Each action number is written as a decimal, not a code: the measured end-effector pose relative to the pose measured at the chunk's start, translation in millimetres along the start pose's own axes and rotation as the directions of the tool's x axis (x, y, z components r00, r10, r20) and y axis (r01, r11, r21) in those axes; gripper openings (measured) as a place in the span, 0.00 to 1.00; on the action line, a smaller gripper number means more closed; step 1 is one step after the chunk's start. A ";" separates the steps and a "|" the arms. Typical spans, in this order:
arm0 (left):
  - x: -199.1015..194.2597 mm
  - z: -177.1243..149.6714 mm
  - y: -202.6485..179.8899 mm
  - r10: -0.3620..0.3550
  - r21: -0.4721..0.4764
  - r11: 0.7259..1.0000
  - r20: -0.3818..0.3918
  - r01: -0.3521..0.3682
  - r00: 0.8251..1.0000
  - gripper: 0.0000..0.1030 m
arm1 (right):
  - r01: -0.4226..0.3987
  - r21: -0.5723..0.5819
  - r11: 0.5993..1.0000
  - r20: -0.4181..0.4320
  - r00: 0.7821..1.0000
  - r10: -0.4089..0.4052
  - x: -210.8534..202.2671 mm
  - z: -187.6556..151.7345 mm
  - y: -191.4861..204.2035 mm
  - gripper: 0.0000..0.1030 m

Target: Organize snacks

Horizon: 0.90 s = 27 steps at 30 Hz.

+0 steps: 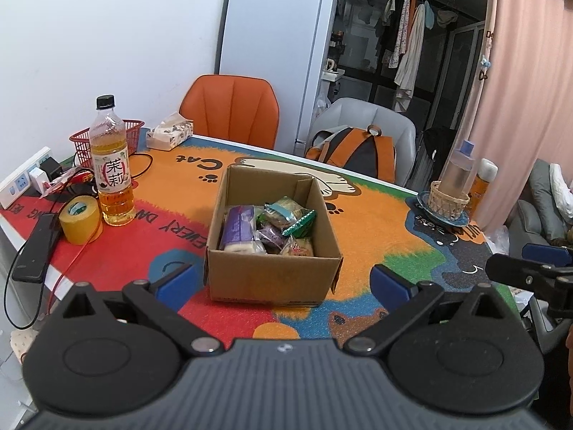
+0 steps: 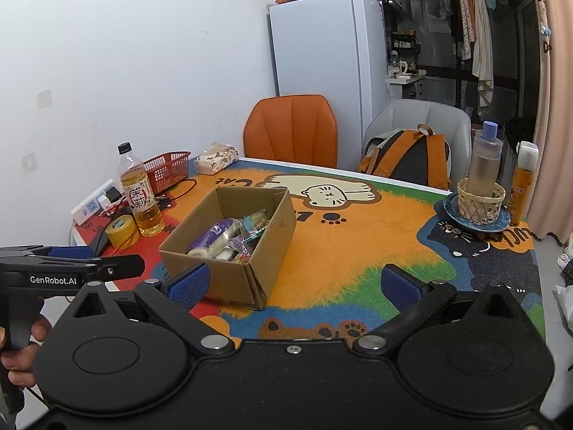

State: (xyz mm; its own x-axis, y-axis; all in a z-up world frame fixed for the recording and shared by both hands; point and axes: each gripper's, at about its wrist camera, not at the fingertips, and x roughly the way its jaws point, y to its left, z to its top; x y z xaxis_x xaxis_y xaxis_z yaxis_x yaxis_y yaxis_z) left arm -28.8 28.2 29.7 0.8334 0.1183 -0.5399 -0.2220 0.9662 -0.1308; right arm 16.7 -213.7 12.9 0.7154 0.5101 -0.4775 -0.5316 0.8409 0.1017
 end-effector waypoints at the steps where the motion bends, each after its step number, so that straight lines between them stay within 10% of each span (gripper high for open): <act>1: -0.1 -0.1 0.0 0.000 0.000 1.000 -0.001 0.000 1.000 0.99 | 0.000 0.000 1.000 -0.001 1.000 0.000 0.1 0.0 0.1 1.00; 27: -1.8 -1.9 -5.2 -0.004 0.021 1.000 0.002 0.004 1.000 0.99 | -0.002 0.005 1.000 0.002 1.000 0.002 -2.2 -0.5 -0.9 1.00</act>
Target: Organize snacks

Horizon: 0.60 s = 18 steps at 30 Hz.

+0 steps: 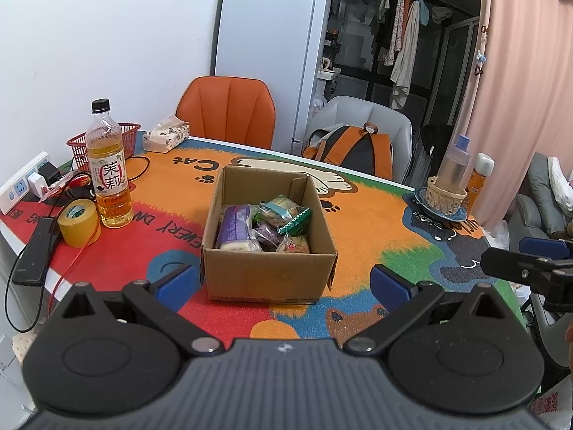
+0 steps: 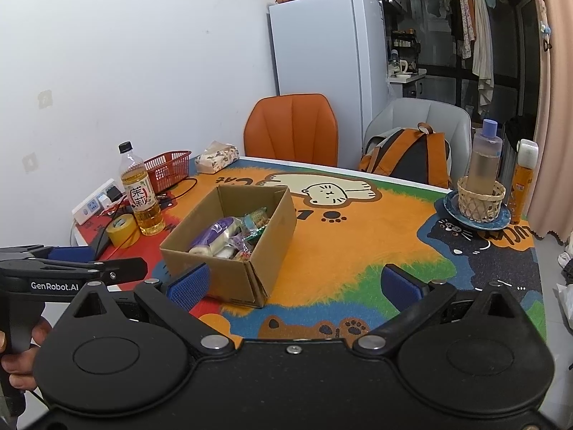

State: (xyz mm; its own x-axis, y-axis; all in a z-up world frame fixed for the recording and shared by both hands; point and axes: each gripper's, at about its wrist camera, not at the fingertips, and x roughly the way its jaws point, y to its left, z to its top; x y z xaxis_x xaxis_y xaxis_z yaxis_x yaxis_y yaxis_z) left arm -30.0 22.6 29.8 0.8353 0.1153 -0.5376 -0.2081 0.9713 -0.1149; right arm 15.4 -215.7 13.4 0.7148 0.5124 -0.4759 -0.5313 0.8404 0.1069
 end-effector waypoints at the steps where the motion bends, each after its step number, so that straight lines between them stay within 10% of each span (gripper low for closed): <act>1: 0.0 0.0 -0.1 0.000 0.000 1.000 0.001 0.000 1.000 0.99 | 0.000 0.000 1.000 0.001 1.000 0.000 -0.6 0.0 0.2 1.00; 18: -0.3 -1.3 1.2 0.007 0.001 1.000 0.000 -0.007 1.000 0.99 | 0.001 -0.002 1.000 -0.001 1.000 -0.001 0.4 -1.0 0.5 1.00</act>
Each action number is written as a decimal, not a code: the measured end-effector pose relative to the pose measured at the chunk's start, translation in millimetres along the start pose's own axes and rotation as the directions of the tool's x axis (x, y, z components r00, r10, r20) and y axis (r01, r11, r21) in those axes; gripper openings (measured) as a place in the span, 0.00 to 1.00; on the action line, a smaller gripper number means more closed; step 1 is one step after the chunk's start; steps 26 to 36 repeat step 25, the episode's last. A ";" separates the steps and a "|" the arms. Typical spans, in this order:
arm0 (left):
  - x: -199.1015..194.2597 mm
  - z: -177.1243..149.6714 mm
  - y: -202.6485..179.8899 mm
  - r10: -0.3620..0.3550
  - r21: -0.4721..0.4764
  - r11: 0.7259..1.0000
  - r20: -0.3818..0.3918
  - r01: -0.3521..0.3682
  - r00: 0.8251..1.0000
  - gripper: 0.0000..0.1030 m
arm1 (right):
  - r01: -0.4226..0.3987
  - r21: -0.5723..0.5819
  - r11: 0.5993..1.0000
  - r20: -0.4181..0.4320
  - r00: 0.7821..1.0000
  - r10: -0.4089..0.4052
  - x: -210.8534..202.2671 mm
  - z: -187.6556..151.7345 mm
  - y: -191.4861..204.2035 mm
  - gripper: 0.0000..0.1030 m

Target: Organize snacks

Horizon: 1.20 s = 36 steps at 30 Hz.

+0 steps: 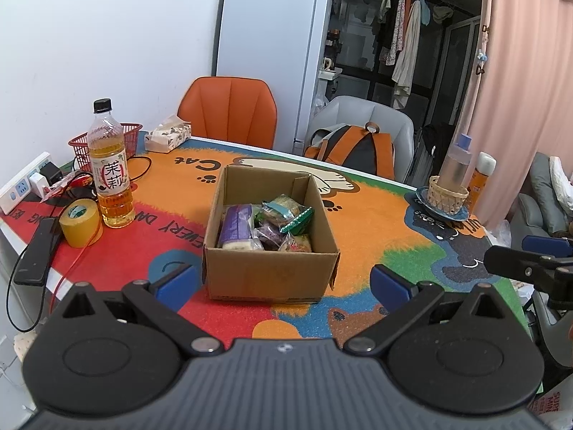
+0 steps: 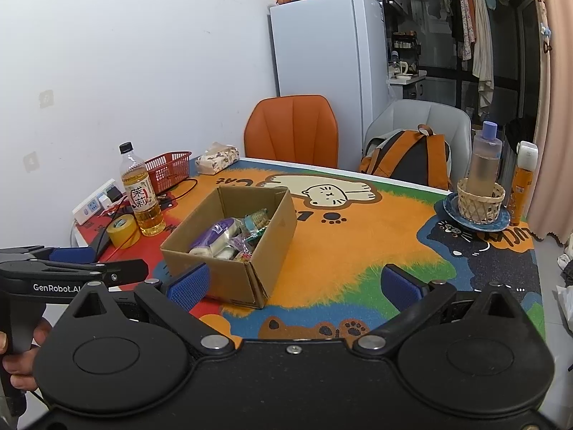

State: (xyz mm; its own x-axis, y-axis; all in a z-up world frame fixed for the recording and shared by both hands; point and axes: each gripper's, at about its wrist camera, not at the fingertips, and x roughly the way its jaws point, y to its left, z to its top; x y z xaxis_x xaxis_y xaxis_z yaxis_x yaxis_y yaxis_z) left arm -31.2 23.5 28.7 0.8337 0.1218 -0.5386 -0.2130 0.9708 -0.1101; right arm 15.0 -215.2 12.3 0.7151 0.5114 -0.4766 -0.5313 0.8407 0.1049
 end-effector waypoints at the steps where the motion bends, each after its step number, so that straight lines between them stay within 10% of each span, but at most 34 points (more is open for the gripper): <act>1: -0.1 0.1 0.1 -0.002 0.000 1.000 0.000 0.002 1.000 0.99 | -0.001 -0.001 1.000 0.000 1.000 0.001 0.0 -0.1 0.0 1.00; 36: -1.0 -0.2 -3.7 -0.009 0.016 1.000 0.003 0.009 1.000 0.99 | -0.001 -0.001 1.000 -0.001 1.000 0.001 -0.9 -0.8 0.3 1.00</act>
